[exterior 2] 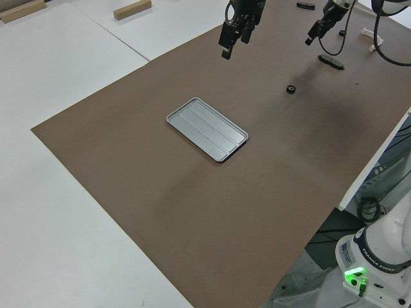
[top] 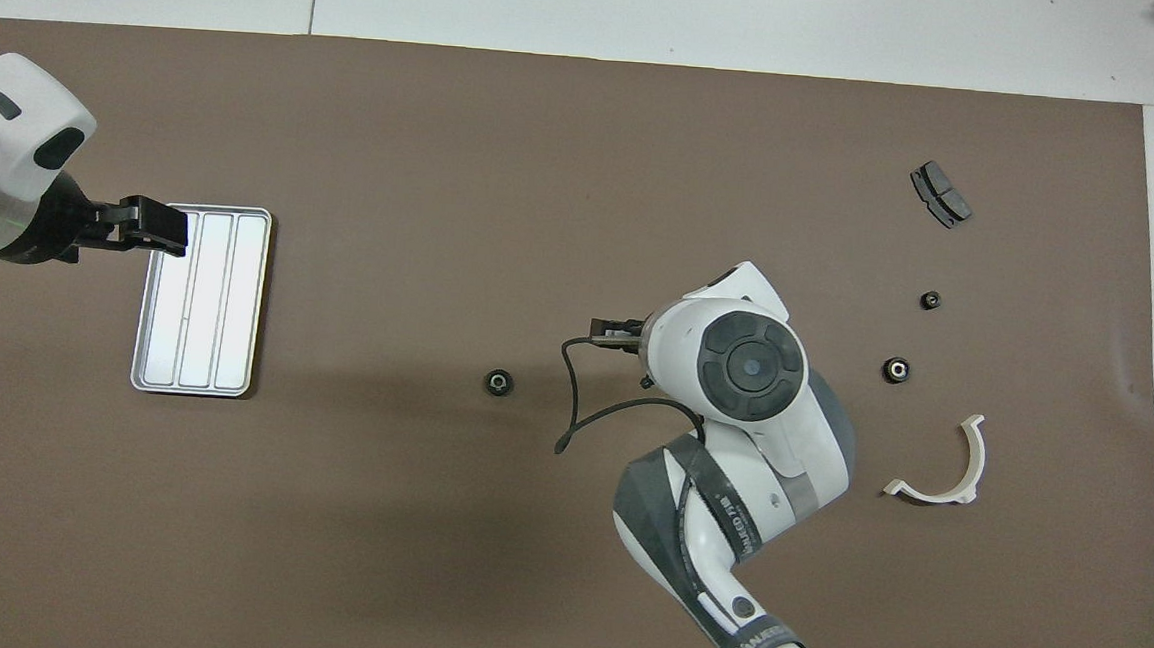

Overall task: Place bearing gear from tray to pile
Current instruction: 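Return the right gripper to the center and grasp the last gear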

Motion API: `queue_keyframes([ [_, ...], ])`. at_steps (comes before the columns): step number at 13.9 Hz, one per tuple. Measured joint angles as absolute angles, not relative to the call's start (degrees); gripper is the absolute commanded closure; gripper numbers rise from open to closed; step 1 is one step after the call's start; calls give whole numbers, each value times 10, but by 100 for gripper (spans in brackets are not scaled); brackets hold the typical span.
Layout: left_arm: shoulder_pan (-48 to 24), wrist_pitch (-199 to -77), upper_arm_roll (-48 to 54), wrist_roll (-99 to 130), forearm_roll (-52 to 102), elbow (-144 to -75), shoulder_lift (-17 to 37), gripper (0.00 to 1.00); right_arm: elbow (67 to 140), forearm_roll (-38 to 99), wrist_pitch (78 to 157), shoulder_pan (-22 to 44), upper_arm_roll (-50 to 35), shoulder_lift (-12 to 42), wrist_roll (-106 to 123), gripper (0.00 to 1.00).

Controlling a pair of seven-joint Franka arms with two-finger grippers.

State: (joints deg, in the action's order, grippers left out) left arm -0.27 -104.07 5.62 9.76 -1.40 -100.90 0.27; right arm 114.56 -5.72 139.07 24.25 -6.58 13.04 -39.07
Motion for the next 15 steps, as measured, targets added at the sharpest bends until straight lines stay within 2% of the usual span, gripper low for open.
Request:
queue_keyframes([
  [3,-3,-1041,56,98,-14,-1009,3,0,1121,-57,1390,291,-66,158,-445,0],
  [6,-3,-1041,56,98,-14,-1009,3,0,1079,-73,1390,337,-66,215,-510,0],
  [12,-3,-1041,56,98,-14,-1009,3,0,1034,-87,1390,365,-66,272,-526,0],
  [13,-3,-1041,56,98,-14,-1009,3,0,1034,-87,1390,371,-65,277,-526,1],
  [15,-3,-1041,56,98,-14,-1009,3,0,1033,-87,1390,377,-65,280,-526,14],
])
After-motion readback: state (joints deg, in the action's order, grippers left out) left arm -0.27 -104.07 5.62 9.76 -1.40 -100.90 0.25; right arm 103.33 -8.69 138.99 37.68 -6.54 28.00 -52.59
